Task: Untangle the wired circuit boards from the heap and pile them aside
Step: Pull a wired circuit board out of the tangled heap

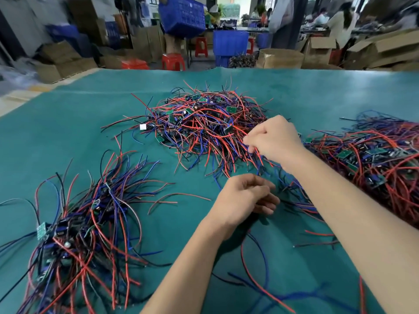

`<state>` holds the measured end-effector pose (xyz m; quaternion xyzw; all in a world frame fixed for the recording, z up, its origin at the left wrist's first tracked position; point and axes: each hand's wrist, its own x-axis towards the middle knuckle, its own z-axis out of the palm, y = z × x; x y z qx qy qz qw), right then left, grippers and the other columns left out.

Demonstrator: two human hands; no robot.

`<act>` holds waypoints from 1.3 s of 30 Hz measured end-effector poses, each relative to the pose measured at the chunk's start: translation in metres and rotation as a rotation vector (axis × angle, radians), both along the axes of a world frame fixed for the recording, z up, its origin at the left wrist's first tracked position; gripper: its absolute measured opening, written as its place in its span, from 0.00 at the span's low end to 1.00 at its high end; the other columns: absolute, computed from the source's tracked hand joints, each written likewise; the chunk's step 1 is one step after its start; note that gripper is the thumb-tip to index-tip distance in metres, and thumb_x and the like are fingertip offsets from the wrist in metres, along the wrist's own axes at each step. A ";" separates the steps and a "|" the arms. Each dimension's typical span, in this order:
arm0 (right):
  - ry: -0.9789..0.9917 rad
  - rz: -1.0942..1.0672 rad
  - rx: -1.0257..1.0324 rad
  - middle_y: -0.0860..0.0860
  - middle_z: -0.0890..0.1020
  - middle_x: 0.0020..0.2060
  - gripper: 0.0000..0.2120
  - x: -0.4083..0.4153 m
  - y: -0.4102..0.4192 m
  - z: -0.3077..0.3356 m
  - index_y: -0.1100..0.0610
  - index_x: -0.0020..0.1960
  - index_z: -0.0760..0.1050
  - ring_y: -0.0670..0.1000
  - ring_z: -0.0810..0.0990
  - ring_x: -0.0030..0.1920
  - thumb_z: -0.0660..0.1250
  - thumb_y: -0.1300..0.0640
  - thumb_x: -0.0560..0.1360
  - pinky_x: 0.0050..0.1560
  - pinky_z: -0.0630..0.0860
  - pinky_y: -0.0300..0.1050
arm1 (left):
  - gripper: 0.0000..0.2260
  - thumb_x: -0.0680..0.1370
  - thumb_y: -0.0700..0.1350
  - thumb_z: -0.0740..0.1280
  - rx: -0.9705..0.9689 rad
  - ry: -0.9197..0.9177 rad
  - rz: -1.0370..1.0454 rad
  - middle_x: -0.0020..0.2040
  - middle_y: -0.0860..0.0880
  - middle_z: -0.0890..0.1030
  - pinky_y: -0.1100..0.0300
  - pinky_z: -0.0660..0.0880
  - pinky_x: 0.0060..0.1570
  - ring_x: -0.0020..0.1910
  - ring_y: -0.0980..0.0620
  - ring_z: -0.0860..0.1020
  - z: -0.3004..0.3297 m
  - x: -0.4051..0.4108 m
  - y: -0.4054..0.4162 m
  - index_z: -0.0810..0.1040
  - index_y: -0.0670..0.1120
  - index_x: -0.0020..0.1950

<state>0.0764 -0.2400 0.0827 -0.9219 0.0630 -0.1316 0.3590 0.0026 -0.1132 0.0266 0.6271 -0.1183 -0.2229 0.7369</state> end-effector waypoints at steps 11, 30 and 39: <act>0.229 0.281 0.483 0.56 0.82 0.27 0.04 -0.114 -0.030 -0.027 0.58 0.39 0.87 0.46 0.70 0.23 0.78 0.57 0.69 0.22 0.62 0.37 | 0.13 0.84 0.51 0.58 -0.304 0.187 0.297 0.52 0.37 0.84 0.55 0.81 0.38 0.38 0.45 0.83 0.002 0.010 0.002 0.73 0.42 0.52; -0.126 0.085 0.427 0.47 0.72 0.22 0.16 -0.106 -0.029 -0.047 0.57 0.33 0.79 0.46 0.66 0.26 0.76 0.45 0.68 0.30 0.62 0.41 | 0.10 0.79 0.32 0.62 -0.238 0.017 0.072 0.51 0.41 0.81 0.55 0.80 0.45 0.44 0.44 0.81 0.000 0.003 0.007 0.77 0.39 0.59; -0.043 0.270 0.312 0.49 0.84 0.34 0.11 -0.104 -0.030 -0.053 0.47 0.44 0.86 0.51 0.76 0.34 0.72 0.43 0.67 0.42 0.74 0.55 | 0.15 0.82 0.38 0.63 -0.158 -0.137 0.037 0.51 0.54 0.82 0.56 0.81 0.47 0.45 0.52 0.81 -0.004 0.002 0.004 0.80 0.54 0.64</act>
